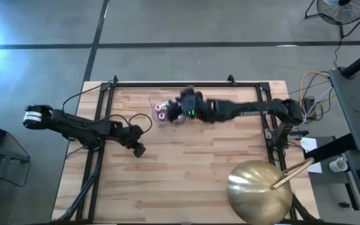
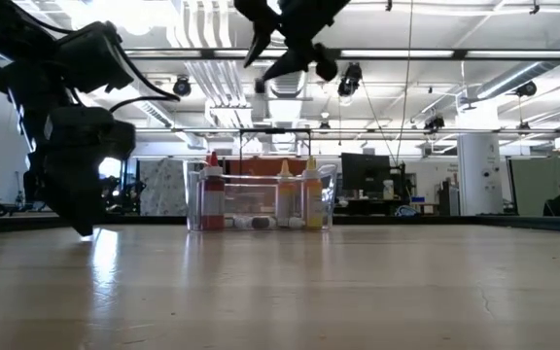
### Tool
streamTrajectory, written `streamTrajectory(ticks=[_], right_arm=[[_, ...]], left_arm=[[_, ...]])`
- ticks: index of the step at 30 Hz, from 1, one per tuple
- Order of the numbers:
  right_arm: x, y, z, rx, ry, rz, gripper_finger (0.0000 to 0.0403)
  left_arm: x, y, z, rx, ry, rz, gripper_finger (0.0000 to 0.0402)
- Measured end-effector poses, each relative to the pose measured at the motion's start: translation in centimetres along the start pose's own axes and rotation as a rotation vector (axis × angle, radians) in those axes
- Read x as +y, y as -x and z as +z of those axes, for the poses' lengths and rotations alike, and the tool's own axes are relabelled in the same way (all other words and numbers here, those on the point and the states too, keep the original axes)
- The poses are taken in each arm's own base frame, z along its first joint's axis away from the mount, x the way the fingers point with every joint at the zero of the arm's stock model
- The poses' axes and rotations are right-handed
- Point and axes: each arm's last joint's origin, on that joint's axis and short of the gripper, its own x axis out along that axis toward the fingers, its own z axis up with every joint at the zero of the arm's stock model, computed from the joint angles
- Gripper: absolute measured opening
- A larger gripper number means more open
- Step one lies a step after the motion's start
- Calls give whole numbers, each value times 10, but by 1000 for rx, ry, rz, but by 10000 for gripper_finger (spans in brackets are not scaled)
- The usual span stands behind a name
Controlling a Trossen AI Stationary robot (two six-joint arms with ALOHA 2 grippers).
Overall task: Pick & Place food coloring
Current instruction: Put the small pink food coloring bottle in the transparent bin, then return to Home Position
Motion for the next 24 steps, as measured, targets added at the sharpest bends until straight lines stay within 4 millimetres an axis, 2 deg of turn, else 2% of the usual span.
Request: streamTrajectory(ticks=[2, 5, 10, 17, 22, 24], right_arm=[[-6, -5, 12, 51, -16, 57, 201], [-9, -9, 28, 18, 31, 47, 250], [-7, -2, 71, -105, -21, 56, 297], [8, 20, 107, -190, -84, 130, 320], [11, 31, 127, -226, -69, 149, 321], [14, 39, 135, -201, -81, 210, 318]], left_arm=[[-1, 0, 0, -5, -18, -5, 188], [-1, 0, 1, -8, -24, -8, 188], [-2, 0, 0, -6, -28, -11, 188], [-3, 0, -1, -5, -39, -11, 188], [-3, 0, -2, 15, -44, -29, 188], [-7, 1, -2, 29, -34, -81, 188]])
